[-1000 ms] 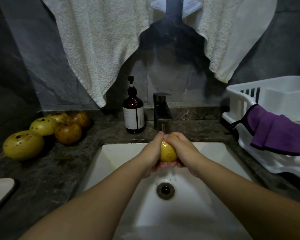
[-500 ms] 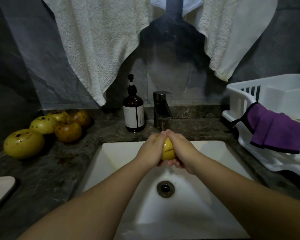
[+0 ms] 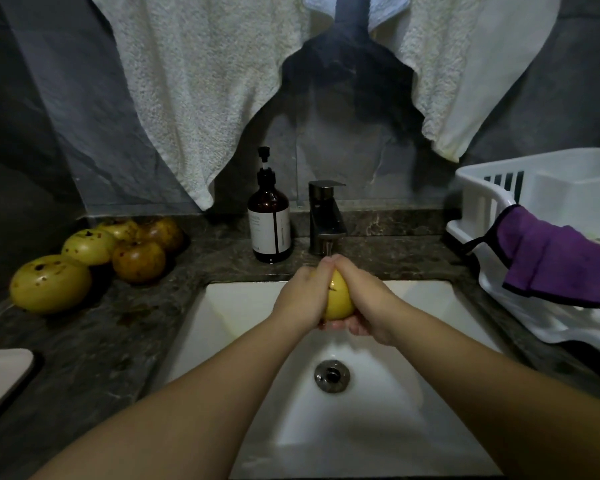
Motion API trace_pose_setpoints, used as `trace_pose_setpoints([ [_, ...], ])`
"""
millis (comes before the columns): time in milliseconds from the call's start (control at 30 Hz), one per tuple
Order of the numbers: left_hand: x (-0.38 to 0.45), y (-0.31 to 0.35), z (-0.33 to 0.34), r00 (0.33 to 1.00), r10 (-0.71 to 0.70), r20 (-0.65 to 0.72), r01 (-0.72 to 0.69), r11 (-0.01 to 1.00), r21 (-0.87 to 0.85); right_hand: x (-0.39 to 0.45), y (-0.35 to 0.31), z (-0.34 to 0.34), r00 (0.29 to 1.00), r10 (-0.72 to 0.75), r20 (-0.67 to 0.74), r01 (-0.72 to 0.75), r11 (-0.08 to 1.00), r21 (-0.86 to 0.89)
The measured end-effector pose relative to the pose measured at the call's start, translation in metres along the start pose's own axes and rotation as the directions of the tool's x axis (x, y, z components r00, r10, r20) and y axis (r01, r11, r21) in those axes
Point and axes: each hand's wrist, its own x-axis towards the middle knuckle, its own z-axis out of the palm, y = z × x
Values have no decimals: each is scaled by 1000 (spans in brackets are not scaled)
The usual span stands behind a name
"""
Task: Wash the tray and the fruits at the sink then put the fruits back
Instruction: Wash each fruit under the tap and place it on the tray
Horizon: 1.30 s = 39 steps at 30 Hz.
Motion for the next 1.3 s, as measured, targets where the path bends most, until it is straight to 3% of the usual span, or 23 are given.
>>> trace_pose_setpoints([
  [167, -5, 2, -2, 986, -114, 123, 134, 976, -173, 4, 4, 1, 985, -140, -101, 135, 989, -52],
  [267, 0, 1, -1, 997, 74, 12, -74, 996, 55, 1, 2, 0, 1000, -10, -22, 11, 1000, 19],
  [333, 0, -2, 0, 992, 125, 26, -127, 987, 101, -1, 2, -1, 999, 34, -6, -34, 999, 22],
  [467, -4, 1, -4, 987, -90, 132, 105, 988, -111, 0, 6, 0, 982, -172, -80, 166, 983, -78],
  [600, 0, -5, -1, 991, 135, -6, -133, 979, 153, -3, 3, 1, 1000, 0, 2, 0, 1000, 6],
  [733, -4, 2, -4, 998, 1, 69, 2, 999, -42, 0, 6, 0, 985, -156, -70, 153, 987, -49],
  [900, -1, -3, -2, 986, 166, -12, -163, 977, 134, -1, 5, -2, 998, 55, 23, -57, 996, 64],
  [1033, -3, 2, -4, 997, -24, 78, 30, 996, -80, 2, 8, -3, 989, -146, -9, 146, 989, 14],
  [1167, -2, -3, -2, 981, 191, -30, -185, 973, 140, 2, 8, -1, 999, -2, 53, -3, 994, 105],
  [1300, -4, 3, -7, 998, -5, 65, 8, 999, -43, 6, 10, -2, 991, -130, -17, 131, 991, 9],
])
